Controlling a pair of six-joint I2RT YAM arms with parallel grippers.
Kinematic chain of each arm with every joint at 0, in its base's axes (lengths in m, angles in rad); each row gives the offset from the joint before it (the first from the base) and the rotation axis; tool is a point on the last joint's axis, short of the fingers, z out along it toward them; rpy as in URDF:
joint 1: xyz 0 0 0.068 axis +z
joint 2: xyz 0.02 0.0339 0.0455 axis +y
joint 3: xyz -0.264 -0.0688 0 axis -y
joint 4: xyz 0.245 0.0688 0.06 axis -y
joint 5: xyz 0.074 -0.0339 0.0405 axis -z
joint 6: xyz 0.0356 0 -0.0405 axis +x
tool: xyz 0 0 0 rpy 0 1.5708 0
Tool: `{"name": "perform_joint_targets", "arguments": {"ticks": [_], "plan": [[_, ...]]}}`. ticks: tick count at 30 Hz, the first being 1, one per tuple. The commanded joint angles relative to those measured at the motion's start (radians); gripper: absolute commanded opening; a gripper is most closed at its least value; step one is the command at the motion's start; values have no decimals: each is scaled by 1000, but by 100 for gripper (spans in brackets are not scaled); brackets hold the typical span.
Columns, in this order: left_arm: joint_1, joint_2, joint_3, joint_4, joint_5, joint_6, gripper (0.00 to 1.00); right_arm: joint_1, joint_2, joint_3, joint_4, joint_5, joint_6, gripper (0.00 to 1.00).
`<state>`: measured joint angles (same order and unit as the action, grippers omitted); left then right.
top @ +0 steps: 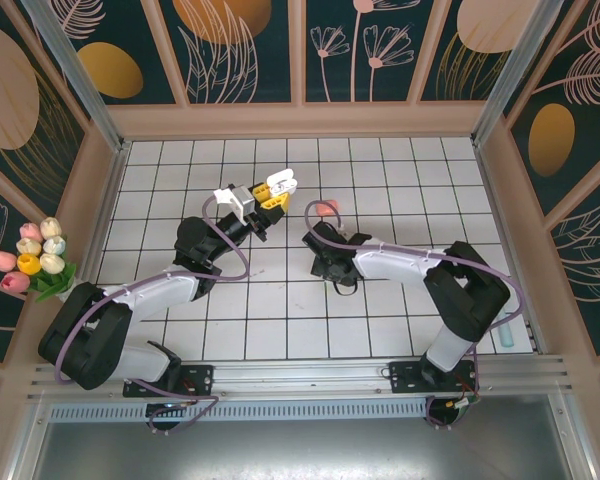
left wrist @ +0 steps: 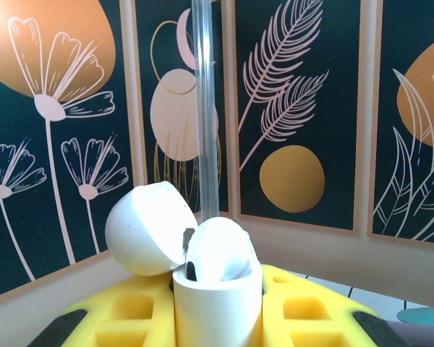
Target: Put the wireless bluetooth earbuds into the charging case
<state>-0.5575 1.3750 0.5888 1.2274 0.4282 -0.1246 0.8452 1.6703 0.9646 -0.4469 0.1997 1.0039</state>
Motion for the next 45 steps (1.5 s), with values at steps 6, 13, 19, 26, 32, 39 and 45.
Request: {"name": "perform_joint_targets", "arguments": {"ticks": [6,13,19,26,32,39,45], "plan": [[-7,7,8,75,-14,-15,0,9,33,0,-81,29,282,57],[-7,23,13,90,-11,-15,0,6,71,17,-92,20,290,55],[-6,34,8,106,-14,-15,0,0,107,38,-105,16,271,51],[-7,34,2,109,-22,-1,0,6,161,87,-127,-4,219,45],[-7,32,-2,110,-25,6,0,27,186,109,-140,-20,173,35],[-7,30,-6,114,-27,5,0,39,165,103,-121,-13,113,23],[-7,20,-9,106,-27,8,0,32,138,117,-133,40,-25,22]]}}
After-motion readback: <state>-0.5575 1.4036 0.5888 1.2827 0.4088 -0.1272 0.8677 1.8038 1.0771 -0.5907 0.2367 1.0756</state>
